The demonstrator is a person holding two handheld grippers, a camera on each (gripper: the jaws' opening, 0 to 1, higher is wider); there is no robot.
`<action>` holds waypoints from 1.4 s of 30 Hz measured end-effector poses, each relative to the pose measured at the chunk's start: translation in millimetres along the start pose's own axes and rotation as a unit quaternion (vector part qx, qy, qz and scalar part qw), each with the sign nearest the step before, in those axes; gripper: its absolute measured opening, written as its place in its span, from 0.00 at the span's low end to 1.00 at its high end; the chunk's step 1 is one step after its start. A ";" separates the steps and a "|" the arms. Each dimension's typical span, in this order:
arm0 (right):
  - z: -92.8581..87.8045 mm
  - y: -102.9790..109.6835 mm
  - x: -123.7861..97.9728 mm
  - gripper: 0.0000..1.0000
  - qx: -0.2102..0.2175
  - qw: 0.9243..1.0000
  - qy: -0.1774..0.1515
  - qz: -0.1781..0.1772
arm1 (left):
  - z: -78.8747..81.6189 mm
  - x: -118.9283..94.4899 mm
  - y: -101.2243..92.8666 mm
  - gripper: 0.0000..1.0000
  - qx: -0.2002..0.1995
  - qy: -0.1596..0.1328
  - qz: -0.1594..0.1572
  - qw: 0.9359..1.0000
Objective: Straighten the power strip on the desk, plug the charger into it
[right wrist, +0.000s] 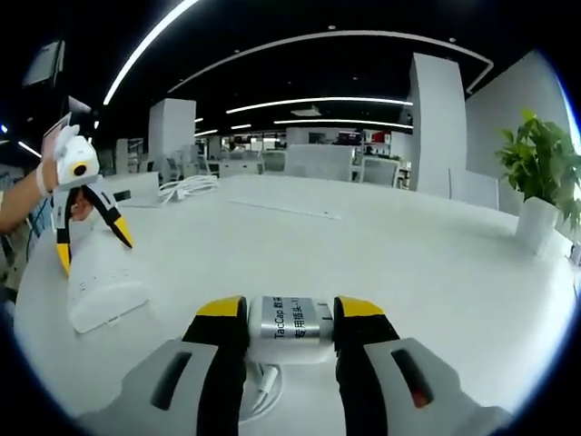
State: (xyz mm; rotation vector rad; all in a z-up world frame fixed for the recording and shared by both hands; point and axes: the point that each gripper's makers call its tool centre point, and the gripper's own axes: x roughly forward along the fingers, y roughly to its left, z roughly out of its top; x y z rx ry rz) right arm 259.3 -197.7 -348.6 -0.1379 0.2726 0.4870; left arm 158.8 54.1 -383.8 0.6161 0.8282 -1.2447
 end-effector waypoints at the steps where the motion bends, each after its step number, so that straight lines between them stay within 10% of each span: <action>1: 0.2 0.5 0.1 0.37 -0.002 1.000 -0.001 0.003 | 0.0 0.0 0.2 0.75 0.000 0.000 0.000 1.000; 21: -2.0 25.6 -7.2 0.37 -0.039 0.982 -0.004 0.184 | 0.1 0.3 1.5 0.75 0.000 0.000 0.000 1.000; 42: -9.9 83.8 -44.1 0.37 -0.122 0.913 0.003 0.388 | -0.4 -0.2 -0.2 0.75 -0.001 0.000 0.001 1.000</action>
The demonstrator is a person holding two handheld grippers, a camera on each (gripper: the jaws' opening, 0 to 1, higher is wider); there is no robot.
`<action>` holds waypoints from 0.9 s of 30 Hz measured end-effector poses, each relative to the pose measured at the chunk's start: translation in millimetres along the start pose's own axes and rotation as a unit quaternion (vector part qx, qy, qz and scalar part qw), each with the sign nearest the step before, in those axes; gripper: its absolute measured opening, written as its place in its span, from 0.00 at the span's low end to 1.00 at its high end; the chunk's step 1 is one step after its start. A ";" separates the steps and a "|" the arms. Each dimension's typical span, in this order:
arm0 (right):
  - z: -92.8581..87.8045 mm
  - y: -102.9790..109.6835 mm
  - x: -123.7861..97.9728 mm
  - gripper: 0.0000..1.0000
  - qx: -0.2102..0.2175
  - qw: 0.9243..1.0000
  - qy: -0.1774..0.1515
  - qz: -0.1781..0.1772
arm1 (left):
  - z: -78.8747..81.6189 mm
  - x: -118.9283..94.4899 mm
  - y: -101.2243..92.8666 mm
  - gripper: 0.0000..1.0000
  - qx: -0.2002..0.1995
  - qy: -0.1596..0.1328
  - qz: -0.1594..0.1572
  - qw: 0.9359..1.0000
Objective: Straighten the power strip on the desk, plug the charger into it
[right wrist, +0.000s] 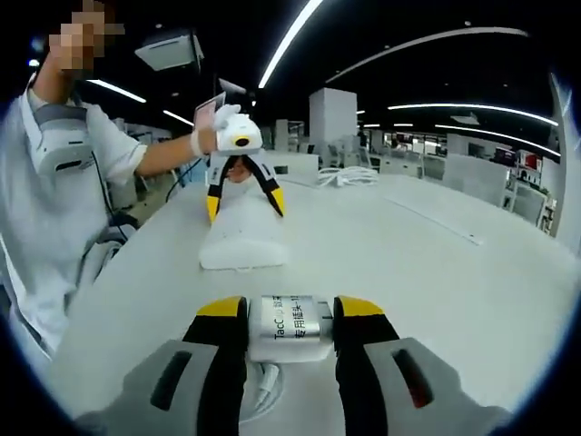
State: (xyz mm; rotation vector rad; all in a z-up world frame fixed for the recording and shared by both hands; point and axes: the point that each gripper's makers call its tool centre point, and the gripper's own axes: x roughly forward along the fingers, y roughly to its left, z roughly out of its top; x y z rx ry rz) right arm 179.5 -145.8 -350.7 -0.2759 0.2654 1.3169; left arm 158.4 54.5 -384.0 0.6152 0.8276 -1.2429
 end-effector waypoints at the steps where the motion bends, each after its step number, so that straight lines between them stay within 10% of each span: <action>1: 0.1 2.6 0.4 0.37 -0.003 1.000 0.001 0.006 | 0.0 0.0 0.1 0.75 0.000 0.000 0.000 1.000; 9: 3.0 6.1 1.8 0.37 -0.003 1.000 0.003 -0.004 | 0.0 -0.1 0.4 0.75 0.000 0.000 0.000 1.000; 14: 28.3 5.3 -5.8 0.44 0.069 0.996 -0.028 -0.058 | 0.1 0.0 0.5 0.75 -0.001 0.000 0.001 1.000; 18: 48.6 -3.7 -20.4 0.45 0.074 0.977 -0.068 -0.189 | 0.4 0.3 0.5 0.75 -0.001 -0.003 0.001 1.000; 20: 55.9 -0.2 -28.8 0.45 0.044 0.957 -0.061 -0.280 | 0.6 0.3 0.6 0.75 -0.001 -0.003 0.001 1.000; 27: 49.8 9.0 -34.0 0.51 0.094 0.893 -0.061 -0.437 | 0.9 0.3 0.5 0.75 0.000 -0.005 0.001 1.000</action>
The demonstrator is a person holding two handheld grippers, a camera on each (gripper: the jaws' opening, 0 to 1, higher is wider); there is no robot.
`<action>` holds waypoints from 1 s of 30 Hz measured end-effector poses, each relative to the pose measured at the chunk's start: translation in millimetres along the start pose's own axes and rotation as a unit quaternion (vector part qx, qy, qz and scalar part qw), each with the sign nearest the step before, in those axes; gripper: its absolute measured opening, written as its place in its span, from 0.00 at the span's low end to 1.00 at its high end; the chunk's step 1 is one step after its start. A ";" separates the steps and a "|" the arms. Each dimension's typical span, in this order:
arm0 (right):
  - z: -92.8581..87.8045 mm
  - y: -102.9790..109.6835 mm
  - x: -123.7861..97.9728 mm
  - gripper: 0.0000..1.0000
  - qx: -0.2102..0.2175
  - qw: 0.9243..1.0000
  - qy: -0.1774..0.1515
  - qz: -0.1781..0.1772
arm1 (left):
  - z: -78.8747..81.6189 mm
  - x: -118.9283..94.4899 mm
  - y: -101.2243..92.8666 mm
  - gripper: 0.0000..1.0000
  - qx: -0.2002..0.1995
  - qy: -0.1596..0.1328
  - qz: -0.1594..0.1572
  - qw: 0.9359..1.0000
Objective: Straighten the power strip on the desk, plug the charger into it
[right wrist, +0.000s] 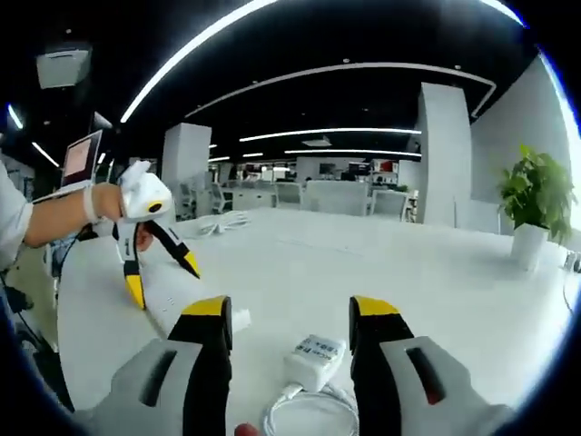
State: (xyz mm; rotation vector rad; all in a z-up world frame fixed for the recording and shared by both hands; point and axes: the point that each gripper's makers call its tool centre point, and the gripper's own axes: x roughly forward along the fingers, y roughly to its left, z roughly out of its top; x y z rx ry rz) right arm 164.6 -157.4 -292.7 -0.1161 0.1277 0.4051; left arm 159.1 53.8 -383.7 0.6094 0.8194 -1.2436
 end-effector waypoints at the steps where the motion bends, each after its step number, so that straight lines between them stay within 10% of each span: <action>1: -5.4 -4.8 0.1 0.51 0.002 1.000 0.008 -0.030 | 0.0 -0.1 0.0 0.75 0.000 -0.001 0.000 1.000; 6: -38.8 -8.2 12.9 0.56 0.095 0.990 0.048 -0.089 | 0.2 0.0 -0.2 0.75 0.000 -0.003 0.000 1.000; 10: -57.1 -21.7 15.6 0.56 0.045 0.983 0.083 -0.155 | 0.2 -0.1 -0.3 0.75 0.001 -0.004 0.001 1.000; 30: -66.3 -22.9 31.2 0.35 0.020 0.975 0.116 -0.187 | 0.6 -0.2 0.1 0.75 0.000 -0.010 0.002 1.000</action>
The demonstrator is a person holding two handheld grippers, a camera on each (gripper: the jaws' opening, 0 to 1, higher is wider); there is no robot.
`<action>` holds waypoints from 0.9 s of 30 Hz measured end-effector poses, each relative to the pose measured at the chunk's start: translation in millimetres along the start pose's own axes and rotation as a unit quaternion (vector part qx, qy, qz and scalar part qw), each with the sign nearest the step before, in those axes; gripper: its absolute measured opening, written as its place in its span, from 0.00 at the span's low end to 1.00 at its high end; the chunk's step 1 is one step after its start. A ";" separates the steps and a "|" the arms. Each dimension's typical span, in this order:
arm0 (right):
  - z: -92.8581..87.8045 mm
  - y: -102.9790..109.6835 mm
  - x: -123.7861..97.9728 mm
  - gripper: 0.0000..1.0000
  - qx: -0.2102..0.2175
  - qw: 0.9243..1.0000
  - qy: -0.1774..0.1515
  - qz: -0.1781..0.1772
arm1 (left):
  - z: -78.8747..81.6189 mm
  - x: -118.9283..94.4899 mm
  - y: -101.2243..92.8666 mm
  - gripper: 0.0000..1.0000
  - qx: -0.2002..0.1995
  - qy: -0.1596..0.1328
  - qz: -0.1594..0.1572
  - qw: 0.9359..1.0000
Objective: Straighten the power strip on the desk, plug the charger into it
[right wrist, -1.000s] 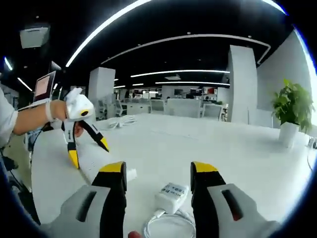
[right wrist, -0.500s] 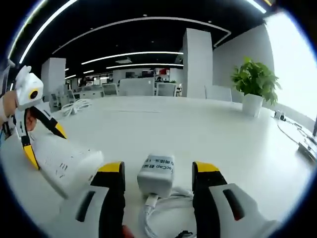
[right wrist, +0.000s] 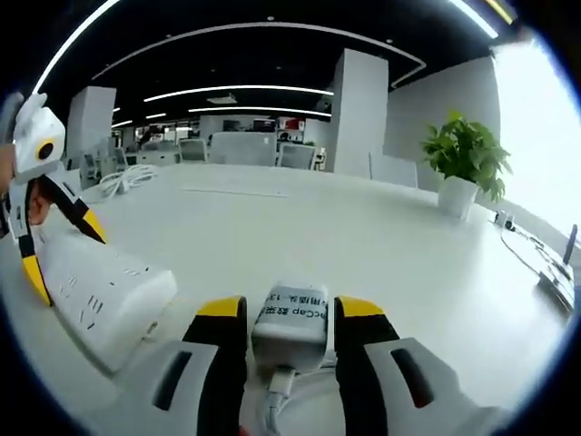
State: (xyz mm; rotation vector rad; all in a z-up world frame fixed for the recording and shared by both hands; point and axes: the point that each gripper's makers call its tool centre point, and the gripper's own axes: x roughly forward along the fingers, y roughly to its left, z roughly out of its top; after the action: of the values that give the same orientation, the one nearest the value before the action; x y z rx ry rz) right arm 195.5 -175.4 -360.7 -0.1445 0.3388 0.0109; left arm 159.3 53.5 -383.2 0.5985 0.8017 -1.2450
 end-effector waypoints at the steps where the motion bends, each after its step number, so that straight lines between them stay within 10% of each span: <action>1: -0.3 0.0 0.2 0.34 0.000 1.000 0.001 0.000 | 0.0 -0.1 0.1 0.75 0.000 0.000 0.000 1.000; 17: 1.4 4.9 0.4 0.30 -0.012 0.998 -0.010 0.067 | -1.3 -1.4 2.7 0.75 0.000 -0.001 -0.001 1.000; 27: 2.1 19.4 -2.9 0.30 -0.034 0.977 -0.027 0.208 | -0.9 -1.0 0.5 0.75 -0.001 0.000 -0.001 1.000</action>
State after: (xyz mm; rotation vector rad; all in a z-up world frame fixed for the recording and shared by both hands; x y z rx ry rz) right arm 192.7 -155.9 -360.5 -0.1380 0.3095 0.4399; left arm 159.5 54.8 -383.0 0.5970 0.8025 -1.2458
